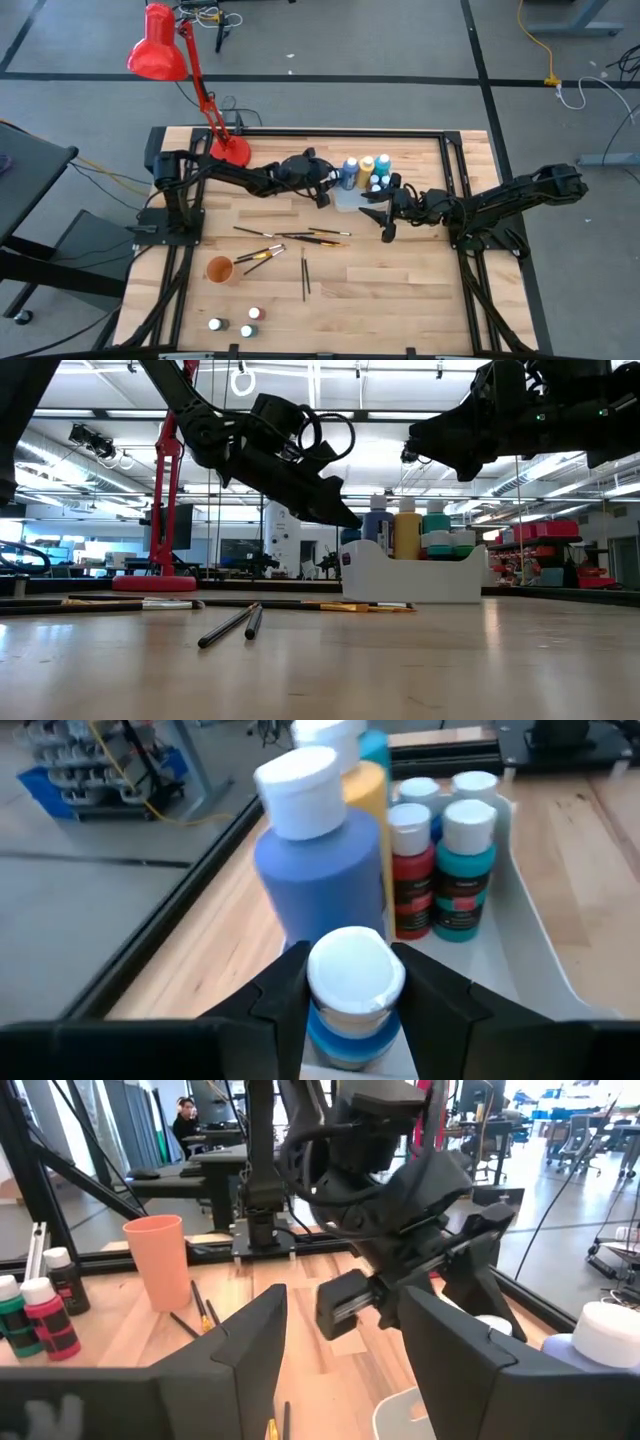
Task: Pick & Place Paint Supplies
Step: Put the small blue paint bottle into the white bin
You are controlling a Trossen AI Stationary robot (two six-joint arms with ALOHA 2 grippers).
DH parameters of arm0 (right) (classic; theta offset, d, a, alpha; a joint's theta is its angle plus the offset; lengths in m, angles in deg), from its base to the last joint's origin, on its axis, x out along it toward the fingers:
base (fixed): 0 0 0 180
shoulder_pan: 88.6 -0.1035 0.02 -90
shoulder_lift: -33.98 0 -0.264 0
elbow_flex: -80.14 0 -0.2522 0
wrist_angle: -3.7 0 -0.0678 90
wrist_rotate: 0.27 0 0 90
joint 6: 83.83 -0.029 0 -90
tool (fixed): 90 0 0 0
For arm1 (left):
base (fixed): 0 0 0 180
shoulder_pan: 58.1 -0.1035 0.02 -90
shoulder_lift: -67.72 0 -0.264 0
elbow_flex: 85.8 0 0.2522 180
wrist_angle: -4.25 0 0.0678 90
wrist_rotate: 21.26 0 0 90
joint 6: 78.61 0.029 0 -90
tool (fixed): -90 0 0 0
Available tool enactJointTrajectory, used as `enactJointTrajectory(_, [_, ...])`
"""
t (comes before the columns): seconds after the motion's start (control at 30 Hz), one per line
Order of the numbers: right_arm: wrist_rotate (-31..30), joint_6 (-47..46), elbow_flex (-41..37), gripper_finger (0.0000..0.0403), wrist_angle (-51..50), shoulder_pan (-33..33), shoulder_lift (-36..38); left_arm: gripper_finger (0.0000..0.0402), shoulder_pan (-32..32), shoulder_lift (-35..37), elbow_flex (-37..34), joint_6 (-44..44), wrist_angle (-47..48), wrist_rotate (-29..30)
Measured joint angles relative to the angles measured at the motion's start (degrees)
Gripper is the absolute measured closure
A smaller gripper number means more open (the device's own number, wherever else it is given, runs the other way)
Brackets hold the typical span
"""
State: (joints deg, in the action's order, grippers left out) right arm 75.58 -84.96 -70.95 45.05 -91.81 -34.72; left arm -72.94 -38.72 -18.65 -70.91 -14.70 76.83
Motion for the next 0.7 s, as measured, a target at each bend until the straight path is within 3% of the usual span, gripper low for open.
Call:
enactJointTrajectory(0.27, [0.1, -1.1, 0.0, 0.0206, 0.4, 0.0, 0.0, 0.0259, -3.3, -2.4, 0.4, -5.4, -0.6, -4.6])
enactJointTrajectory(0.7, [0.1, -0.8, 0.0, 0.0206, 0.2, 0.0, 0.0, 0.0234, -4.8, -2.4, 0.3, -1.0, 0.1, -7.6])
